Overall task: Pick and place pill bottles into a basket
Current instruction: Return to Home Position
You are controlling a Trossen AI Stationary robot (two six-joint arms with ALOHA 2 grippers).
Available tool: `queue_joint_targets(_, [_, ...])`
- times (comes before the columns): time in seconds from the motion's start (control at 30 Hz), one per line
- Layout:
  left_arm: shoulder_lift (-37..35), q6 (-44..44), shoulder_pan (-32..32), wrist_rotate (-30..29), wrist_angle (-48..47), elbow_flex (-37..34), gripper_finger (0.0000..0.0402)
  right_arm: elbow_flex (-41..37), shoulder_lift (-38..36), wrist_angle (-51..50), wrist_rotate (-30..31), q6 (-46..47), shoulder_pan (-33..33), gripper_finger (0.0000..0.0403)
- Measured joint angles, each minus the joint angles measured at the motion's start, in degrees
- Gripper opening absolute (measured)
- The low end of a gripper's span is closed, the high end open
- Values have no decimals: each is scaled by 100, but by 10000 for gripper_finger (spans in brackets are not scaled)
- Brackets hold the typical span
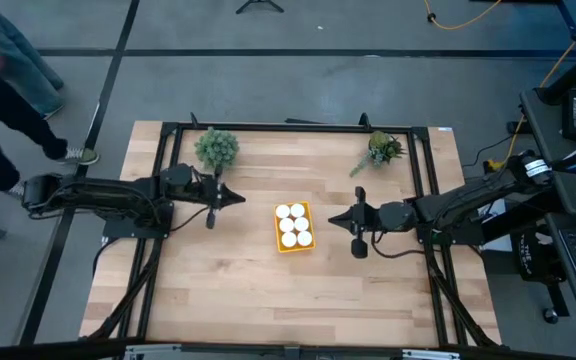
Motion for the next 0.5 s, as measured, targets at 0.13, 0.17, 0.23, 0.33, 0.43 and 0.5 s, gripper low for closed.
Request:
queue_joint_targets(0.13, [-502, -4, -43, -339, -249, 0, 1, -143, -92, 48, 0, -4, -27, 6])
queue_joint_targets(0.17, [-618, -3, -81, -349, -324, 0, 2, -143, -99, 47, -1, -57, -40, 6])
queue_joint_targets(0.23, [-845, -4, -175, -534, -559, 0, 2, -143, -127, 58, 1, -288, -56, 6])
queue_joint_targets(0.33, [-1142, -9, -379, -938, -728, 0, 2, -141, -151, 71, -33, -424, -137, 3])
queue_joint_targets(0.43, [-1386, 25, -625, -1220, -859, 0, 2, -141, -169, 99, -88, -426, -189, 4])
queue_joint_targets(0.5, [-1535, 76, -809, -1425, -941, 0, 2, -141, -166, 80, -128, -424, -199, 3])
